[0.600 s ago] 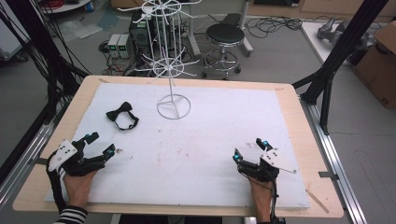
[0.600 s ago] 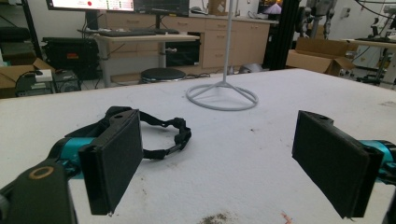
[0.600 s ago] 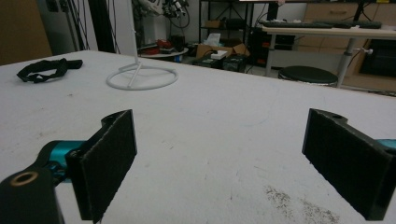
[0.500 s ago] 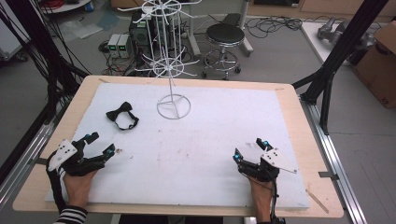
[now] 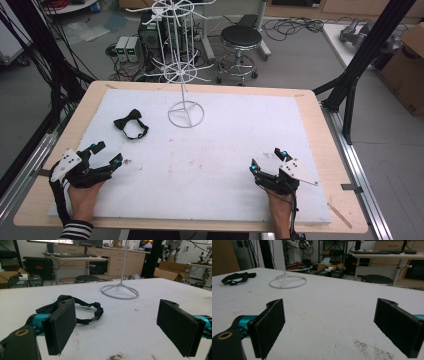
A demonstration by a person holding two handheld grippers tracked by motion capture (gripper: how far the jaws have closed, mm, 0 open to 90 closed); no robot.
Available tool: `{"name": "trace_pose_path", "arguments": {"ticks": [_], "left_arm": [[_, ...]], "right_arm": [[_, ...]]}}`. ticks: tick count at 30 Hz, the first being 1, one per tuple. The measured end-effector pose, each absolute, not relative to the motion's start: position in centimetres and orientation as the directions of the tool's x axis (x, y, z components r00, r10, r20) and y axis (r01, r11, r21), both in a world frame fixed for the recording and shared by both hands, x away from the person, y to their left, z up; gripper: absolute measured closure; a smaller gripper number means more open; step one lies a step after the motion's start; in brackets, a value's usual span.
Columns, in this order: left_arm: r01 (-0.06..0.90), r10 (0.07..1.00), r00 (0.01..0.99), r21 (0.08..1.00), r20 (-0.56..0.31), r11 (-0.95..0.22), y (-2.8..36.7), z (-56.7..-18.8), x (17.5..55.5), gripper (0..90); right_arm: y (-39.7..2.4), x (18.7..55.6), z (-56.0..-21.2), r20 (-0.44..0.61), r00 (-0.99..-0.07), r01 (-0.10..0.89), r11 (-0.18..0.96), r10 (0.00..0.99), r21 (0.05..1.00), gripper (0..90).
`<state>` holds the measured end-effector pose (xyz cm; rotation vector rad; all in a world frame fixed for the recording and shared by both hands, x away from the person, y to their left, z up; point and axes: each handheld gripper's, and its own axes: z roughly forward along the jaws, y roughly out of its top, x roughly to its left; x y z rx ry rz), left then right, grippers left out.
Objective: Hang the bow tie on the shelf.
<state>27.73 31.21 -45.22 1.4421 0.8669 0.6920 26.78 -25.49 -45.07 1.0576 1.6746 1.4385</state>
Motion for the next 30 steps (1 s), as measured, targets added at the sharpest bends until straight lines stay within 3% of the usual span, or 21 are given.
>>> {"name": "trace_pose_path", "arguments": {"ticks": [20,30], "left_arm": [[0.155,0.837,0.536,0.988,-0.109,0.029,31.8,-43.3,28.5,16.1],[0.217,0.839,0.544,0.971,-0.036,-0.099,31.5,-40.1,31.2,16.1]], "right_arm": [[-25.5,26.8,-45.1,0.015,-0.437,0.154,0.059,0.899,0.986,8.9],[-25.6,26.9,-45.1,0.016,-0.437,0.152,0.056,0.899,0.987,8.9]]}}
